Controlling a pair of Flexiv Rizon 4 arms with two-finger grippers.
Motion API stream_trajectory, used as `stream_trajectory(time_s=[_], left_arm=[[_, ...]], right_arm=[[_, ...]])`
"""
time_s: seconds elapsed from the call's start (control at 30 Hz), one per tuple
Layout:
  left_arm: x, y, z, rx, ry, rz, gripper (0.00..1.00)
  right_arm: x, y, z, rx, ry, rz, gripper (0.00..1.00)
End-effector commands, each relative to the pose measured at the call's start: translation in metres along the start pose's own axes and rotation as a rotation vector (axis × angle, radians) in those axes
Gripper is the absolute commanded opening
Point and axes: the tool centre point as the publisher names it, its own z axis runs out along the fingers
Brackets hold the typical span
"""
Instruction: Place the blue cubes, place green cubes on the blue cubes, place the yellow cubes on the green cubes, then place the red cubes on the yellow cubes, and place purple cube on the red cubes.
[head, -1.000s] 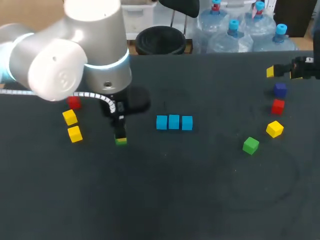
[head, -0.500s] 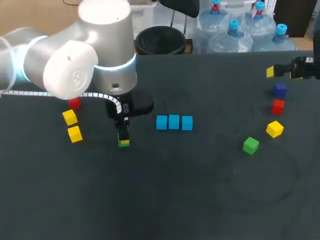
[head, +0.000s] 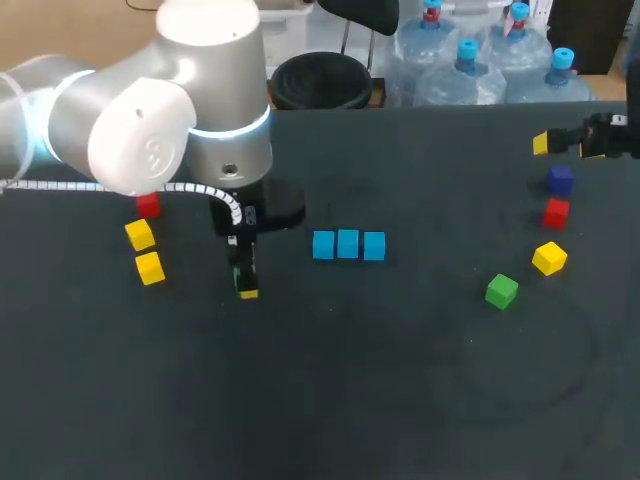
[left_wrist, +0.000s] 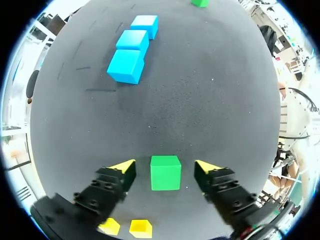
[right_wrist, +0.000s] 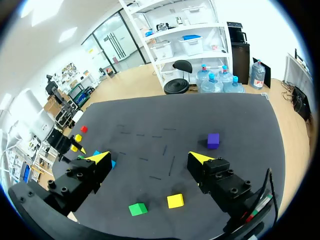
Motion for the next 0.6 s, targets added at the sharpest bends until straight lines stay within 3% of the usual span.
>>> stream_trajectory(time_s=[0.03, 0.6], left_arm=[[0.0, 0.002, 0.0, 0.005, 0.001, 0.003, 1.0], [0.022, 0.013, 0.001, 0.0, 0.009, -0.054, 1.0]], right_arm=[[0.0, 0.0, -0.001, 0.002, 0.0, 0.0, 1.0], [0.0, 0.0, -0.001, 0.002, 0.0, 0.0, 1.0]])
